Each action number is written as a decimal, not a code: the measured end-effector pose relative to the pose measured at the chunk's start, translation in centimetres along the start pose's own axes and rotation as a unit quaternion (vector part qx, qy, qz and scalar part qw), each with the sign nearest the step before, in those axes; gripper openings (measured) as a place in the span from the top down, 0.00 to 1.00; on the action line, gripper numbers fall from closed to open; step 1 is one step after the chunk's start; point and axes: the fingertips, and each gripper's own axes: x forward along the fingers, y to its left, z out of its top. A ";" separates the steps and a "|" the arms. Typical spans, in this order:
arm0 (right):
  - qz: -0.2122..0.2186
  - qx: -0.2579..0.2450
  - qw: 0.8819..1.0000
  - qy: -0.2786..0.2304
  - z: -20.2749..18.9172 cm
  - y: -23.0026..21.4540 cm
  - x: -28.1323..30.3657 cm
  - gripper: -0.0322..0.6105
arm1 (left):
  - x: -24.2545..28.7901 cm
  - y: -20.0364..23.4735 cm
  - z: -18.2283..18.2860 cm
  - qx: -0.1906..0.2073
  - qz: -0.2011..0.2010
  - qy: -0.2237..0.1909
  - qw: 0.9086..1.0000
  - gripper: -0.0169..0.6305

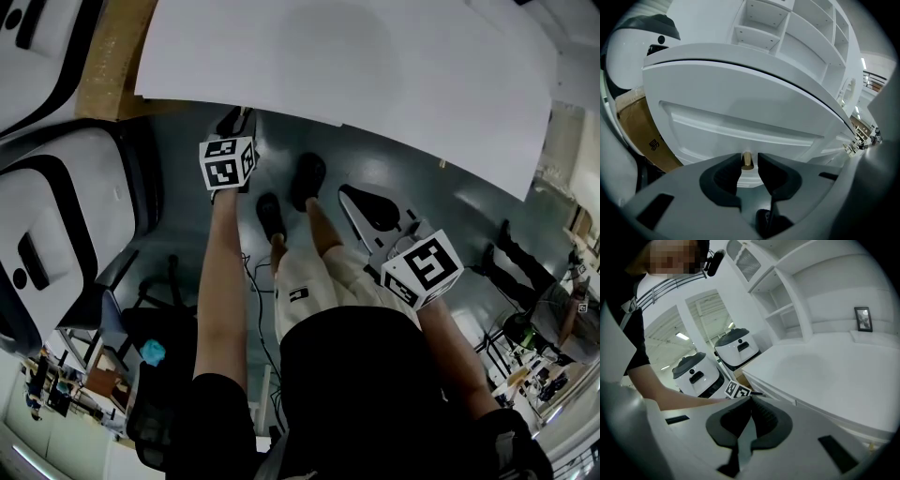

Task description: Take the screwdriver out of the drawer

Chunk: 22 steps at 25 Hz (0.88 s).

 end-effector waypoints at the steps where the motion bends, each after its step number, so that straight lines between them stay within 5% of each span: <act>1: 0.000 0.000 1.000 0.000 0.0 0.0 0.0 0.92 | 0.1 0.1 0.0 0.000 0.004 0.000 1.000 0.79; 22: 0.011 -0.002 1.000 -0.002 0.2 0.0 0.2 0.92 | 0.1 0.5 -0.4 -0.011 0.016 0.002 1.000 0.84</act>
